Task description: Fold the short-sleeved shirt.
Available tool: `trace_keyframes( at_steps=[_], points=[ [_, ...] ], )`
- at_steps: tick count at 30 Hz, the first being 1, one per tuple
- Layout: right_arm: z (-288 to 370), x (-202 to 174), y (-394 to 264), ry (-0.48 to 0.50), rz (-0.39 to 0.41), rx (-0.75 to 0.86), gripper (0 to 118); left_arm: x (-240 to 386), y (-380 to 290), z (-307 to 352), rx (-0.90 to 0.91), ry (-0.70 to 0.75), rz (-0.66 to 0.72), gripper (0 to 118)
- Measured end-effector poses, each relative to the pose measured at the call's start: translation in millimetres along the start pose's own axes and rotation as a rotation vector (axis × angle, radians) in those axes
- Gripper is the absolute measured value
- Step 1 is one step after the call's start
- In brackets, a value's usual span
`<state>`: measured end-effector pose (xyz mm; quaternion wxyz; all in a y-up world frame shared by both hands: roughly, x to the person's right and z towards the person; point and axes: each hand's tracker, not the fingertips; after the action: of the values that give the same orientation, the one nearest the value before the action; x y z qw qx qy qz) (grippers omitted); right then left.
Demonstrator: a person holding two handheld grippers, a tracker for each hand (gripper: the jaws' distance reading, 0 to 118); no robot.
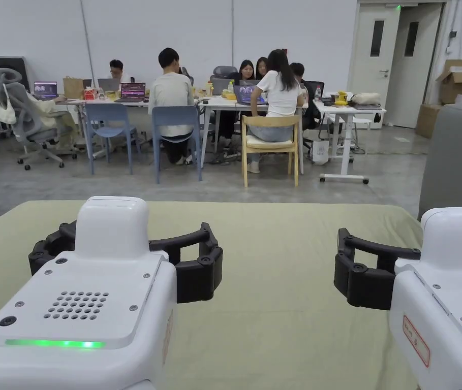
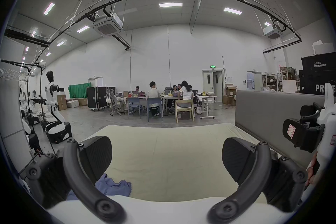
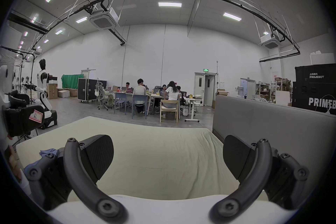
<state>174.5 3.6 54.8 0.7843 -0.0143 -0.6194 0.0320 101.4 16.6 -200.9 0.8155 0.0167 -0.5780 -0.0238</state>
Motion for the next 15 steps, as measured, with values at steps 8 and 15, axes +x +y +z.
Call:
trace_keyframes(
  at_steps=[8, 15],
  points=[
    [-0.2, -0.5, -0.4, 0.005, 0.005, -0.003, 118, -2.9, 2.5, 1.1, 0.002, -0.002, 0.012, 118],
    [0.0, -3.3, 1.5, -0.007, 0.024, 0.010, 118, -6.4, 4.2, 0.5, 0.000, 0.004, 0.025, 118]
  ],
)
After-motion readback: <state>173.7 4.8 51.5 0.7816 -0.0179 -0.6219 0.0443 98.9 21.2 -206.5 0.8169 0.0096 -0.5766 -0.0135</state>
